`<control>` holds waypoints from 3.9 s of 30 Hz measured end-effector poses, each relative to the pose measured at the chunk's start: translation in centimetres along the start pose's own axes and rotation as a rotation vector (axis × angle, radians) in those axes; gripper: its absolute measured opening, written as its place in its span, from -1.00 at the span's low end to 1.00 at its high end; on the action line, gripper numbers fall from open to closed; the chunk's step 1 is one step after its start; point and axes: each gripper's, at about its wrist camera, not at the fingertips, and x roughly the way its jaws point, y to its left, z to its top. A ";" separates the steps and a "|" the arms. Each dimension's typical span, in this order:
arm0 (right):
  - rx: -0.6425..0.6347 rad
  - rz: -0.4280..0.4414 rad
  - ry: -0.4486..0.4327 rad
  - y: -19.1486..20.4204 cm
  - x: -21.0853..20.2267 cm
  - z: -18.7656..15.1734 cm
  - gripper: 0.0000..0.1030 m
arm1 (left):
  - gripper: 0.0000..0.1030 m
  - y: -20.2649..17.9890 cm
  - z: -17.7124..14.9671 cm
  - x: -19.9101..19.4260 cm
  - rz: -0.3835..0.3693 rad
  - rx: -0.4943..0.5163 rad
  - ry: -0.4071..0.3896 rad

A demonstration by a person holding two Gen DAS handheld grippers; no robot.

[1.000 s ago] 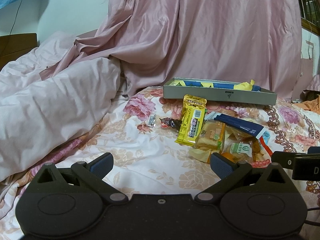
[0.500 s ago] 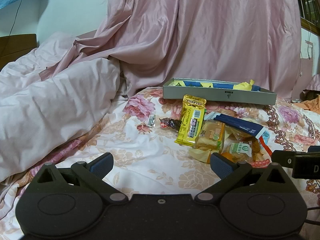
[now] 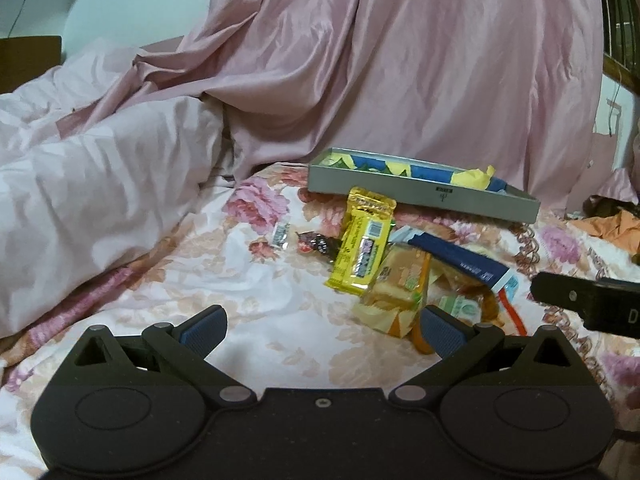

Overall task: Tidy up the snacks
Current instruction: 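Grasp the wrapped bread cake with the left tool while the right tool grasps the blue tube, then carry the bread cake and blue tube into the grey box and release both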

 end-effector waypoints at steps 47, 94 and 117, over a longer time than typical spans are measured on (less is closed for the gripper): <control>-0.772 0.084 0.043 -0.6 15.4 2.6 0.60 | 0.71 -5.8 3.4 19.1 -0.158 0.161 0.345; -1.025 0.002 -0.049 1.5 13.3 -0.6 -0.81 | 0.01 -5.4 3.9 11.4 -0.132 0.122 0.312; -1.142 -0.126 -0.418 2.4 10.1 -0.9 -0.92 | 0.02 -5.8 9.9 8.7 -0.028 -0.004 0.014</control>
